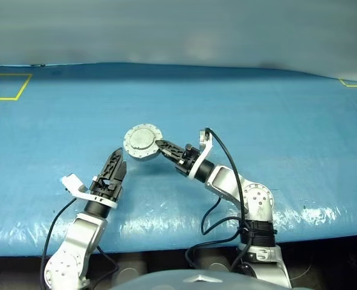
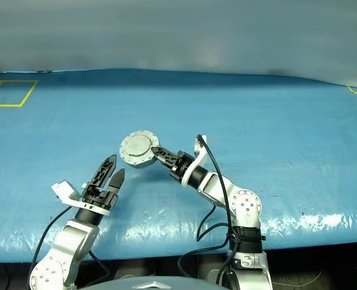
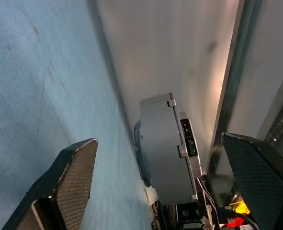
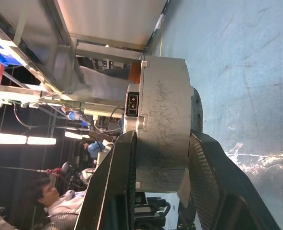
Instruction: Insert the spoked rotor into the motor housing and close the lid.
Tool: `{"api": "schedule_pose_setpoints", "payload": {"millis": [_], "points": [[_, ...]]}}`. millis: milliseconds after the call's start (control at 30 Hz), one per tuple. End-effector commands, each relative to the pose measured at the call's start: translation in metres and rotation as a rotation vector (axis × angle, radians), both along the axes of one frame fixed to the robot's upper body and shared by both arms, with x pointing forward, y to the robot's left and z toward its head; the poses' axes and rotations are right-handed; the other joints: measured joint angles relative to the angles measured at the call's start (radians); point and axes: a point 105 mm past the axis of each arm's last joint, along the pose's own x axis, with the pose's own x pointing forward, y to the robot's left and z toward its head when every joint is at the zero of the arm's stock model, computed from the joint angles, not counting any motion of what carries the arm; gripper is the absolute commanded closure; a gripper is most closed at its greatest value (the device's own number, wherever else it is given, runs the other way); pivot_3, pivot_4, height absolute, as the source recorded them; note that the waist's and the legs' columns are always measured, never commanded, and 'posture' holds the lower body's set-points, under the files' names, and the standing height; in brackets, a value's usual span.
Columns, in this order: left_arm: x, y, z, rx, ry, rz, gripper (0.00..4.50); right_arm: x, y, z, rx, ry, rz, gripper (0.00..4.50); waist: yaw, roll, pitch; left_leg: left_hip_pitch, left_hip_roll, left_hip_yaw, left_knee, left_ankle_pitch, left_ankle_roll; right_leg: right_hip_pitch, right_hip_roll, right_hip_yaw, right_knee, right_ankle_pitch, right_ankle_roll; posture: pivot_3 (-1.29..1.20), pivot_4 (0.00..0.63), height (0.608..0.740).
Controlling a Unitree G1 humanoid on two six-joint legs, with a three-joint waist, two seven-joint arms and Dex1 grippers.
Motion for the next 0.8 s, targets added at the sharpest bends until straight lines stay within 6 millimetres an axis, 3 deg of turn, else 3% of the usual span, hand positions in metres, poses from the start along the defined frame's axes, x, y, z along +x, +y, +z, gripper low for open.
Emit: {"api": "schedule_pose_setpoints", "payload": {"millis": [33,300,400,533,667,800], "points": [[0.005,-0.013,0.008,-0.063,-0.049,-0.037,0.0,-0.014,0.016,0.024,0.15,-0.032,0.055,3.31,0.001,0.0,0.0,0.0,0.0,0.0,0.0,0.0,0.0,0.0,0.0,0.0,0.0,0.0,0.0,0.0,0.15,0.74],[0.013,-0.03,0.02,-0.123,-0.098,-0.117,0.0,-0.026,0.021,0.016,0.117,-0.013,0.095,3.31,-0.003,0.0,0.0,0.0,0.001,0.0,0.001,0.0,0.0,0.0,0.001,0.0,0.001,0.0,0.0,0.0,0.15,0.74],[0.013,-0.035,0.012,-0.128,-0.042,-0.145,0.63,-0.027,0.02,0.014,0.112,-0.01,0.091,3.31,-0.003,0.0,0.0,0.0,0.001,-0.001,0.002,0.0,0.0,0.0,0.001,0.0,0.001,0.0,0.0,0.0,0.15,0.74],[0.006,-0.035,0.011,-0.127,-0.03,-0.157,1.95,-0.022,0.016,0.012,0.061,-0.051,0.047,3.31,-0.004,0.0,0.0,0.0,0.001,-0.001,0.002,0.0,0.0,0.0,0.001,0.0,0.001,0.0,0.001,0.0,0.15,0.74],[0.003,-0.028,0.011,-0.119,-0.015,-0.122,2.03,-0.012,0.009,0.009,0.023,-0.081,-0.009,3.31,-0.003,0.0,0.0,0.0,0.001,-0.001,0.003,0.0,0.0,0.0,0.001,0.0,0.001,0.0,0.001,0.0,0.15,0.74],[0.009,-0.018,0.011,-0.075,0.014,-0.058,2.03,0.004,-0.01,-0.003,-0.145,-0.156,-0.12,1.98,0.002,0.0,0.0,0.0,0.0,-0.001,0.004,0.0,0.0,0.001,0.001,0.0,0.001,0.001,0.002,0.0,0.15,0.74]]}}
